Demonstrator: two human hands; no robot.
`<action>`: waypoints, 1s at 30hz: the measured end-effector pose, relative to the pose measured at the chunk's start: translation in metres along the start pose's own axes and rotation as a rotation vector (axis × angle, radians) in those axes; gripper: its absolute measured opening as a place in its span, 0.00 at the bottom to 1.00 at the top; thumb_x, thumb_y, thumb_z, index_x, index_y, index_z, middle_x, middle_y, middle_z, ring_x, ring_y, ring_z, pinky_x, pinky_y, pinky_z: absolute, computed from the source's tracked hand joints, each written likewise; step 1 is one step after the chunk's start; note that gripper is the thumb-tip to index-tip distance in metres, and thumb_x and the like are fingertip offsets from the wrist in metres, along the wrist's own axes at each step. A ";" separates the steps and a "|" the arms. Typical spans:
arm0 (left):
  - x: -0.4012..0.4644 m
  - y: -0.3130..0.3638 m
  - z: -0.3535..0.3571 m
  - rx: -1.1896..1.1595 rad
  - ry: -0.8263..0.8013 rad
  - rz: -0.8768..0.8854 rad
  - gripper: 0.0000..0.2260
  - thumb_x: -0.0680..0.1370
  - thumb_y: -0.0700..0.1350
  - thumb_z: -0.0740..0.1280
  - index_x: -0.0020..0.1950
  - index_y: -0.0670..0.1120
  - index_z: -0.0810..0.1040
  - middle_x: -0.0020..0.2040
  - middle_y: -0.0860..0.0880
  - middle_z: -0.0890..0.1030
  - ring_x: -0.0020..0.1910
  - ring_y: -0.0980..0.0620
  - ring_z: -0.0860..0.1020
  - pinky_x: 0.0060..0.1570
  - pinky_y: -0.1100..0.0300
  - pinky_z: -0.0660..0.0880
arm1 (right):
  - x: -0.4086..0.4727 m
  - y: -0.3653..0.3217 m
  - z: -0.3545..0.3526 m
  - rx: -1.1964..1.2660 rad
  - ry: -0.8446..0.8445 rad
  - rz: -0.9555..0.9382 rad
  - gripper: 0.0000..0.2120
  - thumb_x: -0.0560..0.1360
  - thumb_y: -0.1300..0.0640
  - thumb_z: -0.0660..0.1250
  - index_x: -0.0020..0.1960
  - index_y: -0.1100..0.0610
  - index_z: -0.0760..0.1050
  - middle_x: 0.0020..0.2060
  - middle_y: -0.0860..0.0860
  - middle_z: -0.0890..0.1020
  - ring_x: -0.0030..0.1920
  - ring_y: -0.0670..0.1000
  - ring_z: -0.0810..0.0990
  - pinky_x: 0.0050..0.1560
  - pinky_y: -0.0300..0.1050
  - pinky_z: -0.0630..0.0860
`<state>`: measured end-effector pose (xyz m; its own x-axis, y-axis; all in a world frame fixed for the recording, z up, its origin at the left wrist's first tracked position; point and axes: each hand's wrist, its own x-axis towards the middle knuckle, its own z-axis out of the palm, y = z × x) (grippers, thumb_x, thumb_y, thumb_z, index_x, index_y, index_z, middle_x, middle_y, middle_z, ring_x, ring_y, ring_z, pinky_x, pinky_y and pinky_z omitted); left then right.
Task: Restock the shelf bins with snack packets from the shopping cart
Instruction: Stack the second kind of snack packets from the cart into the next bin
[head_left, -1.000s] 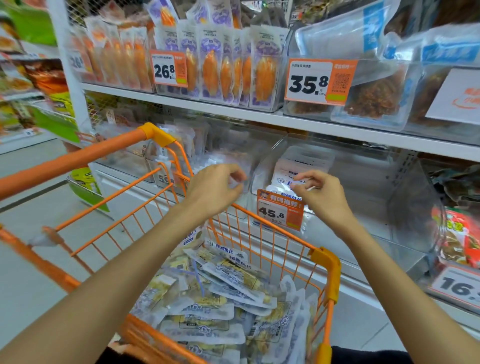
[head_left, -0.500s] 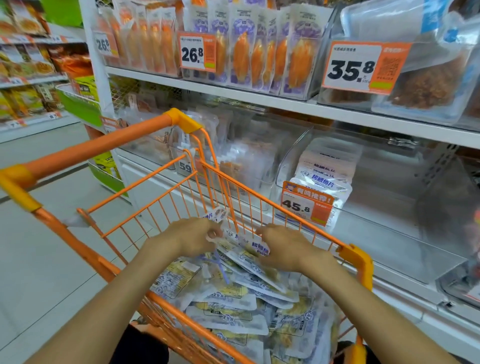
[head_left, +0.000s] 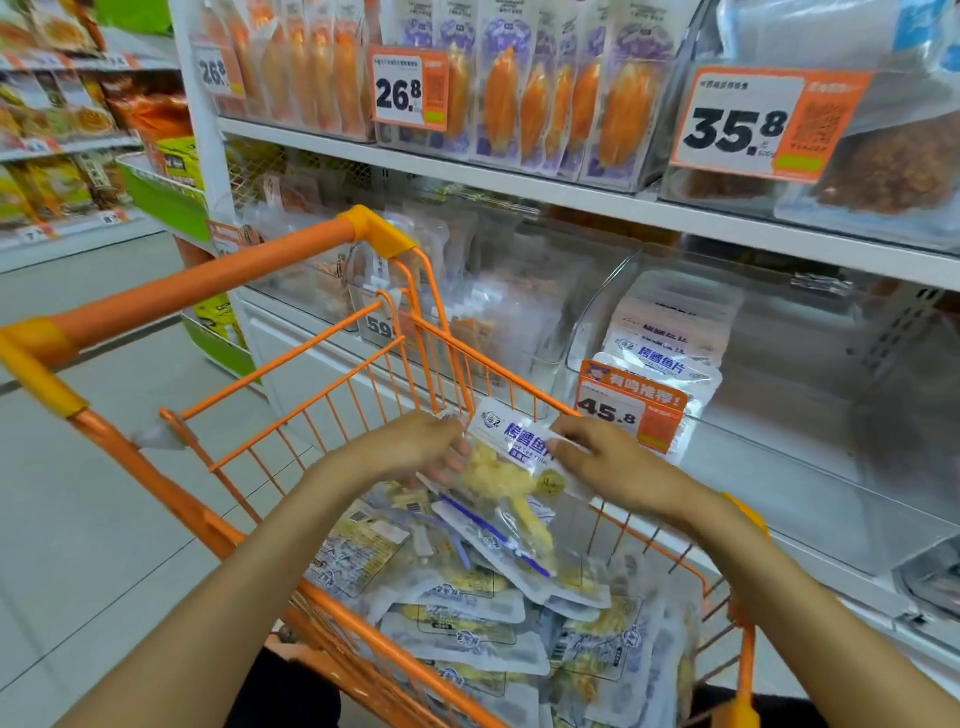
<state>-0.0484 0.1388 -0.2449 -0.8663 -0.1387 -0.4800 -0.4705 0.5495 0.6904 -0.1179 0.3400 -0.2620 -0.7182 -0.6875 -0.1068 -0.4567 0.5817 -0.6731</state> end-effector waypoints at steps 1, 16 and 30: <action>-0.001 -0.002 -0.002 -0.004 -0.007 0.027 0.14 0.84 0.51 0.54 0.57 0.46 0.76 0.54 0.48 0.80 0.39 0.57 0.77 0.33 0.64 0.69 | -0.001 -0.001 -0.002 0.068 -0.004 0.009 0.10 0.83 0.55 0.55 0.46 0.52 0.73 0.41 0.44 0.75 0.41 0.40 0.72 0.44 0.37 0.68; -0.019 -0.017 -0.031 -0.088 0.077 0.110 0.19 0.75 0.44 0.71 0.64 0.46 0.72 0.54 0.54 0.75 0.47 0.57 0.76 0.39 0.71 0.74 | 0.004 -0.003 0.005 0.521 -0.036 0.185 0.17 0.83 0.52 0.54 0.52 0.61 0.76 0.48 0.58 0.82 0.43 0.52 0.82 0.43 0.37 0.80; -0.005 -0.037 -0.040 -0.332 0.400 -0.015 0.15 0.77 0.43 0.68 0.62 0.44 0.74 0.61 0.46 0.75 0.57 0.46 0.74 0.49 0.55 0.70 | -0.004 -0.013 -0.015 -0.079 -0.253 0.086 0.06 0.81 0.55 0.58 0.54 0.53 0.74 0.42 0.45 0.77 0.43 0.45 0.75 0.46 0.36 0.71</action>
<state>-0.0332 0.0861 -0.2461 -0.8251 -0.4841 -0.2913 -0.4546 0.2628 0.8510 -0.1173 0.3414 -0.2423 -0.6065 -0.7151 -0.3475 -0.4463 0.6679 -0.5955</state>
